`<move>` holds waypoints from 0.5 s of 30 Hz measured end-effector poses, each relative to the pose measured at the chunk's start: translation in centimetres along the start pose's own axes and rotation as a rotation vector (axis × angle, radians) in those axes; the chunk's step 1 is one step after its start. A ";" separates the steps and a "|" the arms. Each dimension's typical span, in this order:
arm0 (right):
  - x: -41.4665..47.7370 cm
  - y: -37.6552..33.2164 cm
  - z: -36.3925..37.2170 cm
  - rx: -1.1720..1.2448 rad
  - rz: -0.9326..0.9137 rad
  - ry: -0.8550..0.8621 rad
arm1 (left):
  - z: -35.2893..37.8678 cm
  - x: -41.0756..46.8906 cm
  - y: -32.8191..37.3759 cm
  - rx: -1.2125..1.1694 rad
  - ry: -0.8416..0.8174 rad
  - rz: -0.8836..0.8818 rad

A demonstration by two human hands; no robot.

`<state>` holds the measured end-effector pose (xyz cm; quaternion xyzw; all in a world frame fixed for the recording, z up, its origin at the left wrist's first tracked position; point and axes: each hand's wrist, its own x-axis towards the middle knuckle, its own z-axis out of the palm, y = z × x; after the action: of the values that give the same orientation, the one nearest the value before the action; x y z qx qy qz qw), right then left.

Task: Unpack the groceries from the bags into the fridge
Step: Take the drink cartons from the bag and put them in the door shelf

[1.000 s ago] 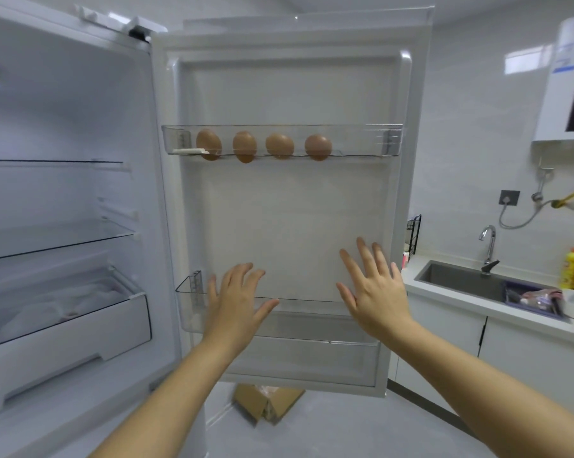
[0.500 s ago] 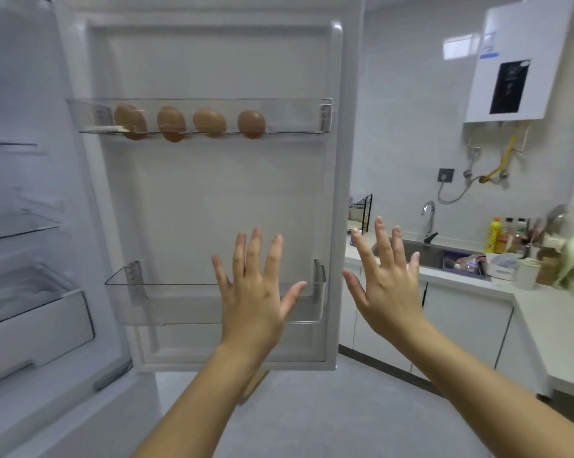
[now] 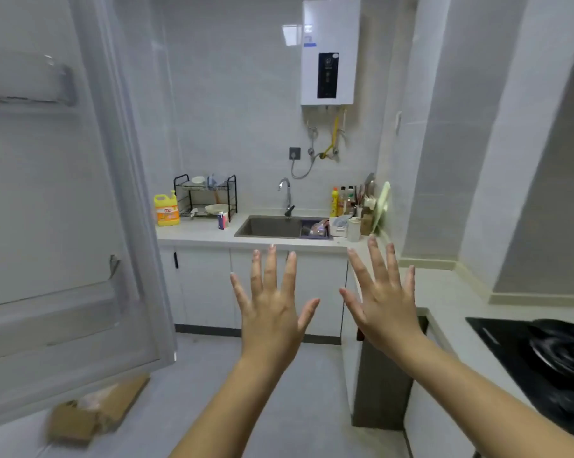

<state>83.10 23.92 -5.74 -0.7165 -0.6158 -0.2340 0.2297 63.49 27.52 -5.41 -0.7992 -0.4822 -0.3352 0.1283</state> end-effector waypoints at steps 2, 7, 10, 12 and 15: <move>-1.5 3.9 -0.6 -0.047 0.044 -0.025 | 1.8 0.0 3.8 -0.049 -0.032 0.018; -5.4 12.3 -2.0 -0.144 0.150 -0.087 | 5.5 -0.1 12.3 -0.132 -0.091 0.124; -7.9 16.4 -2.9 -0.207 0.228 -0.124 | 7.4 -0.1 16.6 -0.195 -0.117 0.170; -9.3 19.0 -3.5 -0.263 0.282 -0.159 | 8.5 0.1 19.4 -0.238 -0.158 0.208; -11.2 22.7 -4.4 -0.310 0.375 -0.199 | 10.6 0.2 23.8 -0.285 -0.210 0.294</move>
<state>103.88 9.43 -10.21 -0.8641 -0.4486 -0.2073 0.0949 88.36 21.31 -10.29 -0.9015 -0.3187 -0.2926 0.0105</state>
